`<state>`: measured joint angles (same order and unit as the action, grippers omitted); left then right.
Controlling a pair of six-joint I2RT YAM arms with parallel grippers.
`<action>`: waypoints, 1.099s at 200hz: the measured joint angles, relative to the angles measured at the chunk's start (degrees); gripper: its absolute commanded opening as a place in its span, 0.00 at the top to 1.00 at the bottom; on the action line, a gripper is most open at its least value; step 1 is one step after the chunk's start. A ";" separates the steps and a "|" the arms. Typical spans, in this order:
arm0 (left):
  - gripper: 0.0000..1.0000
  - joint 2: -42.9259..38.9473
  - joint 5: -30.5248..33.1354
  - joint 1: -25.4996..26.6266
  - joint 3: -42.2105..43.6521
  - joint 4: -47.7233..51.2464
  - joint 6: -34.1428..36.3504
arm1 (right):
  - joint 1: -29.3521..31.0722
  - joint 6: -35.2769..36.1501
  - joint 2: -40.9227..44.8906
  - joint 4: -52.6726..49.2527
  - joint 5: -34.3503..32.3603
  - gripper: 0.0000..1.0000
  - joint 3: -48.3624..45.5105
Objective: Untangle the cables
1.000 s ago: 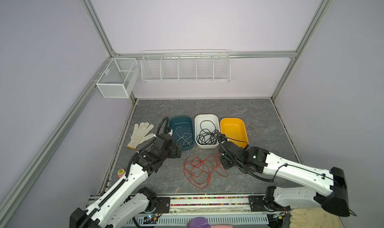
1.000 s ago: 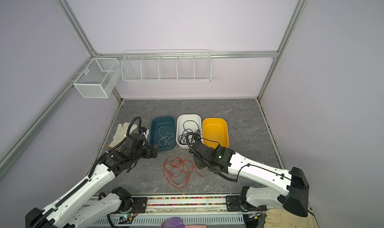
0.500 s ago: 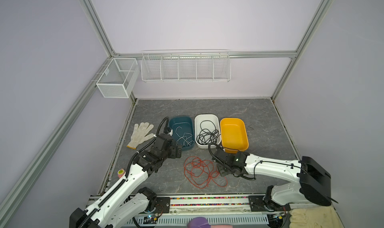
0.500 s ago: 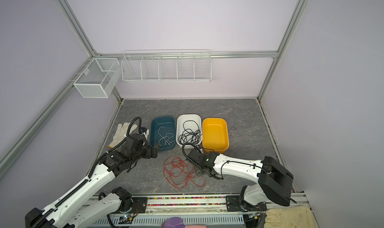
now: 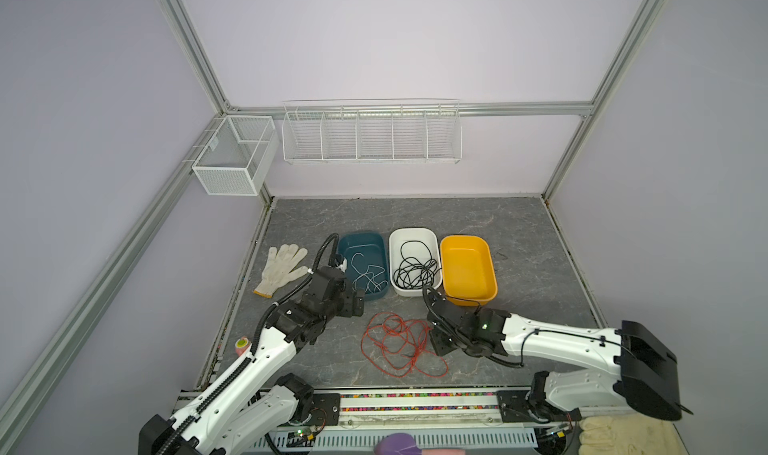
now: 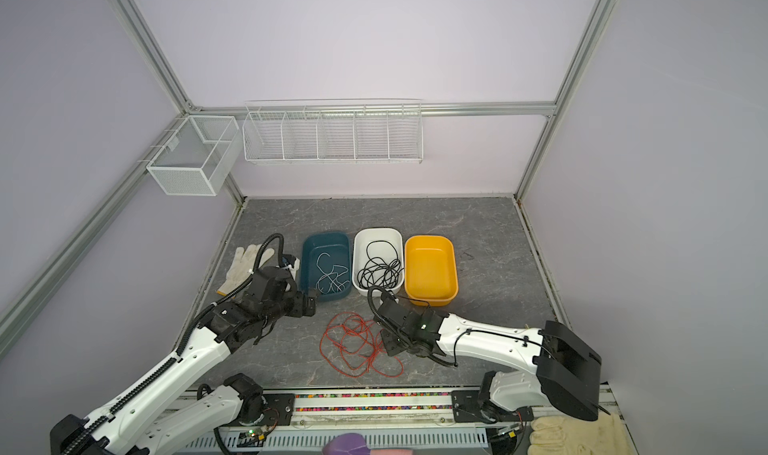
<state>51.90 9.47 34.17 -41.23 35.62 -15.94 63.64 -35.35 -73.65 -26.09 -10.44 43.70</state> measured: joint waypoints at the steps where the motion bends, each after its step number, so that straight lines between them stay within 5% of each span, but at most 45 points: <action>1: 0.01 0.00 -0.07 0.00 0.00 0.00 0.02 | 0.00 0.24 0.33 0.13 0.04 0.94 0.00; 76: 0.01 -4.66 -6.60 2.91 1.29 -2.51 1.68 | 0.57 6.99 6.01 6.01 5.42 0.94 1.88; 220: 0.01 -4.68 -14.49 4.85 1.95 -4.48 1.66 | 6.29 13.46 -2.23 10.49 11.72 0.94 12.92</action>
<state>47.22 -5.02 39.03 -39.29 31.14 -14.28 69.93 -21.89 -75.88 -15.59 1.28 56.62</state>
